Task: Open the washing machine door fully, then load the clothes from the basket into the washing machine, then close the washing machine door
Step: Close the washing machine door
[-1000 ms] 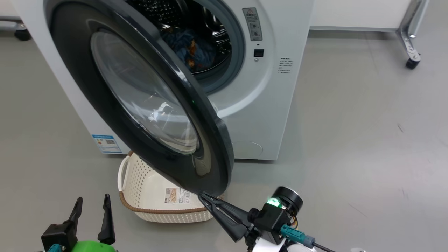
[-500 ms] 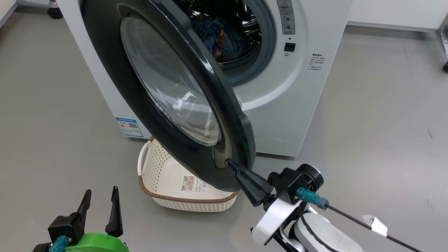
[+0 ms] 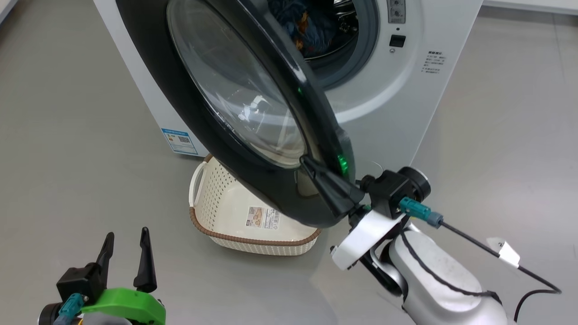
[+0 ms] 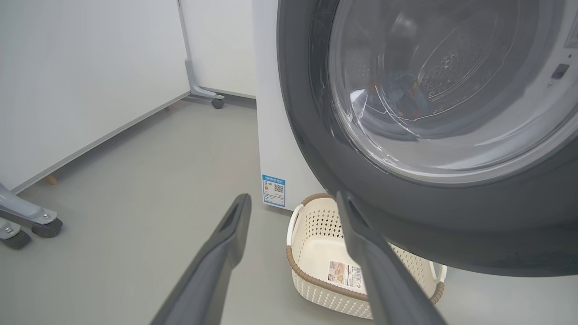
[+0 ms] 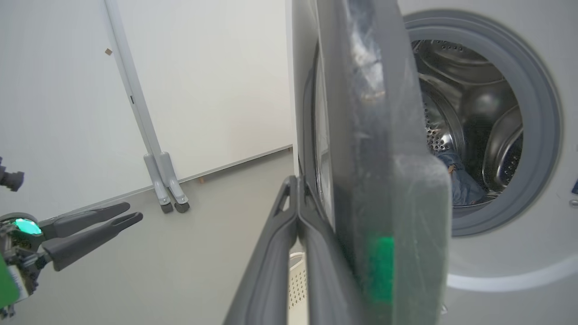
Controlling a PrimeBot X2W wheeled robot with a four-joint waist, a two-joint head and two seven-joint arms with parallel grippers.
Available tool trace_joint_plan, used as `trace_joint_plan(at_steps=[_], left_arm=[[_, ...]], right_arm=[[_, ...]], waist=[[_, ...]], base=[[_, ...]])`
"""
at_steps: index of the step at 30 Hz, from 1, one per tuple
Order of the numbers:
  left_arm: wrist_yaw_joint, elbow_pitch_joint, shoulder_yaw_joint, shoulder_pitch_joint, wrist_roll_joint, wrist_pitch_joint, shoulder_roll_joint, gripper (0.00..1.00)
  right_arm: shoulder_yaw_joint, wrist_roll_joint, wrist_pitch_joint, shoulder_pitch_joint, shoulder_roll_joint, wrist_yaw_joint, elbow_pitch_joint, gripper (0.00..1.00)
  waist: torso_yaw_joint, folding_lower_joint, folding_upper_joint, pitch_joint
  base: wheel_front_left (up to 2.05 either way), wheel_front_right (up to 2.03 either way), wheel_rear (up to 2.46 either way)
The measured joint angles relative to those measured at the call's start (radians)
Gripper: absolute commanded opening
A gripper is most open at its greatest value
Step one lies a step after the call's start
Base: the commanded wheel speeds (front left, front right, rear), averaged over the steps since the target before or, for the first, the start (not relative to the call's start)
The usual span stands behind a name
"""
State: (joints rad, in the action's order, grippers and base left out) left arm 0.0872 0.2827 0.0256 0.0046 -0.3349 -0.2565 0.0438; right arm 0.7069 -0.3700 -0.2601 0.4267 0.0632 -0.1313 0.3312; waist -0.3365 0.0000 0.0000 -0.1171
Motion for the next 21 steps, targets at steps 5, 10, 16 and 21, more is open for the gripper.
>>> trace_joint_plan(at_steps=[5,10,16,21], left_arm=[[-0.001,-0.002,0.011,-0.014,-0.006,0.0,-0.001,1.0],[-0.001,-0.006,0.024,-0.044,-0.026,0.0,-0.001,1.0],[-0.001,-0.026,0.042,-0.078,-0.039,0.0,-0.004,1.0],[-0.001,-0.038,0.052,-0.105,-0.057,0.0,-0.006,1.0]], right_arm=[[-0.043,0.001,0.0,0.044,0.0,0.0,0.004,0.0],[-0.082,0.009,0.0,0.096,0.0,0.0,0.009,0.0],[-0.118,0.036,0.0,0.176,0.008,0.0,0.015,0.0],[-0.136,0.052,0.0,0.235,0.025,0.0,0.018,0.0]], waist=[[-0.001,0.0,0.0,-0.035],[-0.002,0.0,0.0,-0.08],[-0.004,0.0,0.0,-0.144],[-0.004,0.0,0.0,-0.191]], base=[[0.0,0.0,0.0],[0.0,0.0,0.0],[0.0,0.0,0.0],[0.0,0.0,0.0]])
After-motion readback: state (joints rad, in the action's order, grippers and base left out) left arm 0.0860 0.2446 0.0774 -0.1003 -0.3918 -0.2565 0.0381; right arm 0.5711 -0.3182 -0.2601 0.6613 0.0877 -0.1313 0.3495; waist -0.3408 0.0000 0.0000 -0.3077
